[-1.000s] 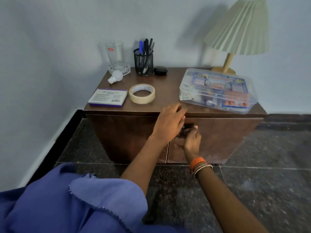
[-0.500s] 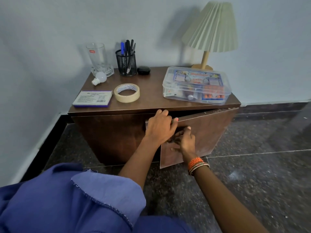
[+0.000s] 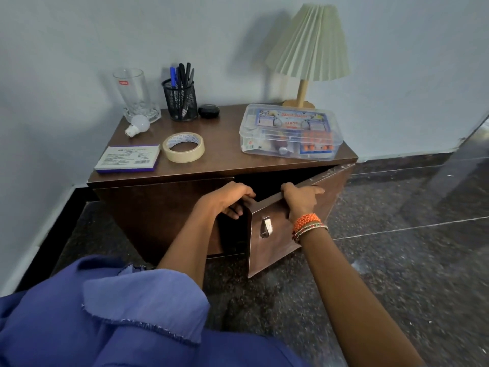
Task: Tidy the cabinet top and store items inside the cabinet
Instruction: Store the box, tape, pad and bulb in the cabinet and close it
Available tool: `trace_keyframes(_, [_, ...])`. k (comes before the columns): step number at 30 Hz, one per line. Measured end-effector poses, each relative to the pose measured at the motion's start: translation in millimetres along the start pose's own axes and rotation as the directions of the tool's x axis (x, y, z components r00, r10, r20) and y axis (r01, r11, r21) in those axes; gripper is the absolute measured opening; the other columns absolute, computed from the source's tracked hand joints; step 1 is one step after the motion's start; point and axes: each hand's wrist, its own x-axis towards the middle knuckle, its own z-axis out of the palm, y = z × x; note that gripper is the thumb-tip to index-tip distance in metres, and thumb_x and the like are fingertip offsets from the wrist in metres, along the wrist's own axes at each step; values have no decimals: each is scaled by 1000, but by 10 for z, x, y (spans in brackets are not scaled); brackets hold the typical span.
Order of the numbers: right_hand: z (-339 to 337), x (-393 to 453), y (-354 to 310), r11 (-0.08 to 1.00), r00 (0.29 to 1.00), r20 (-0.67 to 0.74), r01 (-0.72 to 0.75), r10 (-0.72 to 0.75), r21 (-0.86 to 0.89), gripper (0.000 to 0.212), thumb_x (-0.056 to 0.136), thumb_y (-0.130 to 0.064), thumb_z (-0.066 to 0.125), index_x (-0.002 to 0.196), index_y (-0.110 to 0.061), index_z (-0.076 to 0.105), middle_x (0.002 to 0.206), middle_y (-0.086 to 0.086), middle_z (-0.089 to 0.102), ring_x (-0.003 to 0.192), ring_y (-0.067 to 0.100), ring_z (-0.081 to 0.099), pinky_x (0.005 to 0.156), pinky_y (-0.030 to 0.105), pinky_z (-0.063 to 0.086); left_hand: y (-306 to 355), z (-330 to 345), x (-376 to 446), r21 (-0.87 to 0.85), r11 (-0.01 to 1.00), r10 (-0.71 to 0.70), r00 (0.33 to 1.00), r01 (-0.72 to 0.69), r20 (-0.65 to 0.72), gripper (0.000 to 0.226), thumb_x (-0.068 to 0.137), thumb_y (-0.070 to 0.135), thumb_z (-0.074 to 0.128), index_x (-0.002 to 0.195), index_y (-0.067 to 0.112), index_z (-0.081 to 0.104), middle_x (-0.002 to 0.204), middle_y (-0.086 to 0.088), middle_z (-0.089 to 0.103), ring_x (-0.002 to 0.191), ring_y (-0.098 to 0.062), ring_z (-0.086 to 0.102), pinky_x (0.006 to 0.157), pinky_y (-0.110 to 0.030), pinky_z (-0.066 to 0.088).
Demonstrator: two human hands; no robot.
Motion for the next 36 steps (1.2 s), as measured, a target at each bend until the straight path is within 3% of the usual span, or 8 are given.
trace_keyframes(7, [-109, -64, 34, 999, 999, 37, -15, 14, 34, 116, 69, -23, 64, 148, -16, -19, 153, 26, 23, 127, 41, 45, 102, 49, 46, -69, 369, 85, -49, 981, 178, 969, -189, -169, 24, 87, 28, 56, 79, 13, 72, 80, -5, 69, 78, -18, 65, 77, -35, 52])
trace_keyframes(11, [-193, -70, 77, 1000, 998, 69, 1, -3, 28, 118, 64, -25, 63, 148, -15, -19, 151, 26, 26, 127, 40, 46, 101, 49, 46, 35, 608, 86, 24, 928, 371, 922, -371, -112, 22, 89, 20, 52, 91, 23, 74, 96, 3, 69, 92, -9, 61, 81, -22, 46])
trace_keyframes(14, [-333, -62, 127, 999, 996, 91, 27, -24, -27, 118, 55, -33, 64, 149, -19, -5, 146, 25, 34, 128, 39, 45, 100, 54, 46, 133, 724, 81, 18, 908, 420, 906, -419, -51, 29, 88, 10, 48, 98, 24, 72, 99, -1, 70, 97, -16, 63, 90, -35, 51])
trace_keyframes(19, [-770, -85, 169, 981, 986, 167, 46, -14, -187, 76, 71, -8, 58, 137, -20, 22, 109, 16, 58, 90, 31, 62, 69, 49, 56, 229, 824, 68, 72, 899, 432, 901, -433, 27, 33, 90, 11, 50, 116, 27, 63, 106, 2, 67, 91, -12, 62, 64, -30, 52])
trace_keyframes(22, [-1142, -62, 117, 947, 975, 222, 46, 27, -317, 56, 72, 7, 51, 118, -22, 39, 83, 10, 55, 70, 22, 55, 57, 35, 51, 254, 903, 120, 111, 884, 448, 891, -454, 79, 47, 90, 5, 51, 130, 29, 52, 117, 5, 63, 94, -2, 57, 59, -19, 49])
trace_keyframes(28, [-1686, 67, -19, 742, 993, 102, 114, -62, -660, 45, 67, 8, 64, 104, -17, 61, 110, 16, 64, 103, 34, 60, 83, 37, 52, 270, 1165, 241, 167, 826, 515, 842, -538, 159, 56, 89, 3, 55, 137, 29, 45, 132, 1, 56, 117, -13, 54, 92, -32, 49])
trace_keyframes(33, [-1779, 84, 30, 590, 961, -109, 65, -254, -805, 29, 76, -14, 61, 105, -14, 62, 106, 11, 67, 101, 32, 64, 78, 33, 46, 318, 1372, 277, 182, 798, 540, 816, -574, 208, 57, 89, 2, 56, 136, 31, 45, 132, 2, 55, 123, -15, 51, 104, -38, 43])
trace_keyframes(36, [-1736, 65, 134, 404, 856, -106, 126, -506, -906, 23, 79, -26, 62, 95, -12, 54, 91, 7, 66, 86, 30, 65, 64, 30, 40, 355, 1425, 256, 192, 787, 548, 807, -587, 222, 57, 89, 5, 56, 137, 34, 45, 133, 6, 54, 123, -13, 49, 102, -40, 45])
